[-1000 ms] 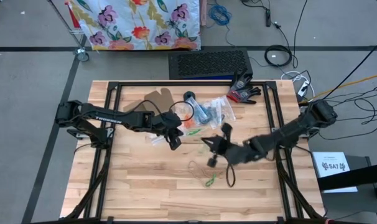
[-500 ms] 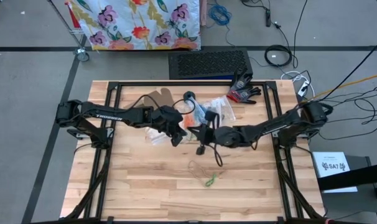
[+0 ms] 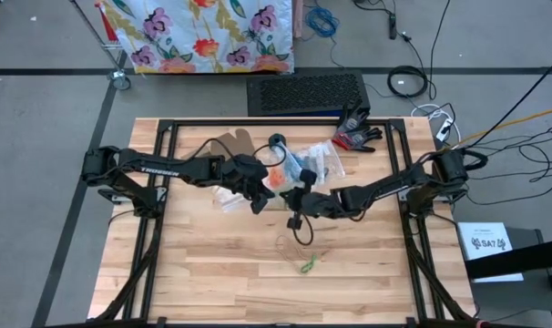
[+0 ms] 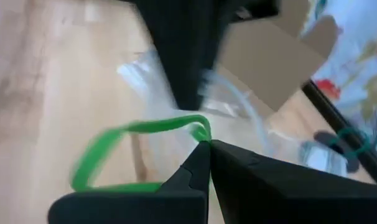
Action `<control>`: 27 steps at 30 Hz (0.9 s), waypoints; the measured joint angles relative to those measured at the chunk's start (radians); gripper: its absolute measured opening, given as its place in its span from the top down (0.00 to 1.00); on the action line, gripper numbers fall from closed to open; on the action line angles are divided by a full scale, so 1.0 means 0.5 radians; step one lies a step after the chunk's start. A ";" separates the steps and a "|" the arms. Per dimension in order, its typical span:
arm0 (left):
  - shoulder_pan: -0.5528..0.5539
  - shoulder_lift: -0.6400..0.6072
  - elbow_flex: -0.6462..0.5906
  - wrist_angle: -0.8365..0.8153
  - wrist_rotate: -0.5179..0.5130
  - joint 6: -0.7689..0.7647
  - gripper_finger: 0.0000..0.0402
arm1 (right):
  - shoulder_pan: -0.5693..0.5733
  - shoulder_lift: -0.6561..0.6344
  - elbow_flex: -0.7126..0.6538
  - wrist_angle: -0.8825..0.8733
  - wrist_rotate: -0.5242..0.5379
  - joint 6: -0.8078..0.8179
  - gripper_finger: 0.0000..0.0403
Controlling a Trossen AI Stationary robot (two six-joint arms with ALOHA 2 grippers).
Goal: Sort rubber bands
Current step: Put the green rubber band into the transparent zip bag
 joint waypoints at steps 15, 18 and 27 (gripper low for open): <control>-0.060 0.000 0.000 0.159 0.107 0.056 0.98 | -0.276 0.015 0.409 -0.844 -0.705 0.444 1.00; -0.057 0.001 0.000 0.160 0.053 0.055 0.98 | -0.283 0.023 0.478 -1.212 -0.831 0.590 1.00; -0.063 0.001 0.000 0.122 -0.002 0.054 0.98 | -0.281 0.022 0.616 -1.177 -0.770 0.446 0.97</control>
